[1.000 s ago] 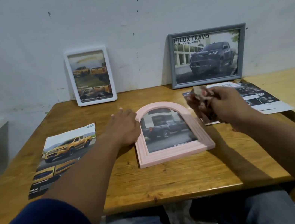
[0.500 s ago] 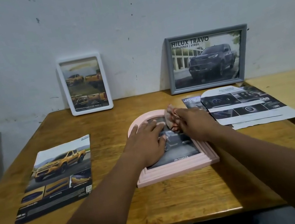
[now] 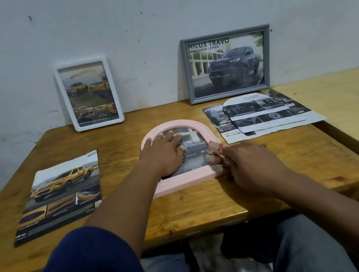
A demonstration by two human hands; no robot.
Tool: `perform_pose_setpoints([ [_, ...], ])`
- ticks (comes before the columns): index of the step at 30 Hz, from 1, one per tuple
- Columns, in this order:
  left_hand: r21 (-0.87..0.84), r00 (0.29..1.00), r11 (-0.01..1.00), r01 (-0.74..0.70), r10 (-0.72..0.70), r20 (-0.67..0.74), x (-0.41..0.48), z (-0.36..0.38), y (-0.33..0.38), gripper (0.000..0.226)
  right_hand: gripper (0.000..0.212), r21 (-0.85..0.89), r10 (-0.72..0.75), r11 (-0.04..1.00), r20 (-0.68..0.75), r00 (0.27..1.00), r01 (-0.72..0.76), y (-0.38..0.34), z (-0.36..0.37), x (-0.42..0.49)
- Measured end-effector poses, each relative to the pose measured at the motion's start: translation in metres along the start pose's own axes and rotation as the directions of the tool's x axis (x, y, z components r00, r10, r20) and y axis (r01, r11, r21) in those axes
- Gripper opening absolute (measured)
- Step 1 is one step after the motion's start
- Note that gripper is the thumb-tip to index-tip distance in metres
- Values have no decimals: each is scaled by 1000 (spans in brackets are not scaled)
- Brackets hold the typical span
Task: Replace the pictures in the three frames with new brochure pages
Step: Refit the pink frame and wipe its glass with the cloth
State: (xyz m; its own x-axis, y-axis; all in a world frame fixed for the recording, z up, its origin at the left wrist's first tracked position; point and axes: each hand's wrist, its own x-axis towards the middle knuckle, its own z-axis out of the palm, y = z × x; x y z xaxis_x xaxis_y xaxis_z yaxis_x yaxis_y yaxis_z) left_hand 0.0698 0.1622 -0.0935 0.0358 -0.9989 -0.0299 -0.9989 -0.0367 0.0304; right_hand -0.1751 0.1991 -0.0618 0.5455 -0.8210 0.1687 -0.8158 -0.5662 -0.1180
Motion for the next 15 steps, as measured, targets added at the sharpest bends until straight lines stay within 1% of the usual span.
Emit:
perform_pose_setpoints([
  [2,5,999,1000,0,0,-38,-3,-1,0,57,19,-6,10,1000,67,998,-10,1,-9,-3],
  [3,13,997,1000,12,-11,-78,-4,-1,0,59,14,28,41,999,104,994,-44,3,-15,2],
  [4,23,990,999,46,-43,-131,-7,-3,1,63,11,103,72,991,129,989,-86,5,-23,9],
  [6,22,963,983,180,-171,-209,-12,-10,0,71,20,300,144,937,141,979,-181,6,-39,30],
  [8,-4,928,950,311,-305,-215,-18,-15,-5,72,18,466,202,853,122,972,-236,3,-51,54],
  [9,-7,917,937,349,-344,-203,-22,-16,-9,69,15,503,216,831,104,971,-238,1,-53,68],
  [10,-8,911,929,371,-365,-192,-25,-16,-15,64,14,521,210,824,87,974,-224,-5,-54,82],
  [12,-52,908,927,372,-375,-185,-28,-14,-27,53,16,514,132,848,29,991,-128,-18,-49,112],
  [14,-141,915,931,338,-360,-184,-30,-15,-37,44,13,433,5,902,-33,999,10,-34,-38,139],
  [15,-176,917,932,317,-348,-193,-30,-16,-41,39,20,377,-59,923,-60,996,77,-42,-30,150],
])
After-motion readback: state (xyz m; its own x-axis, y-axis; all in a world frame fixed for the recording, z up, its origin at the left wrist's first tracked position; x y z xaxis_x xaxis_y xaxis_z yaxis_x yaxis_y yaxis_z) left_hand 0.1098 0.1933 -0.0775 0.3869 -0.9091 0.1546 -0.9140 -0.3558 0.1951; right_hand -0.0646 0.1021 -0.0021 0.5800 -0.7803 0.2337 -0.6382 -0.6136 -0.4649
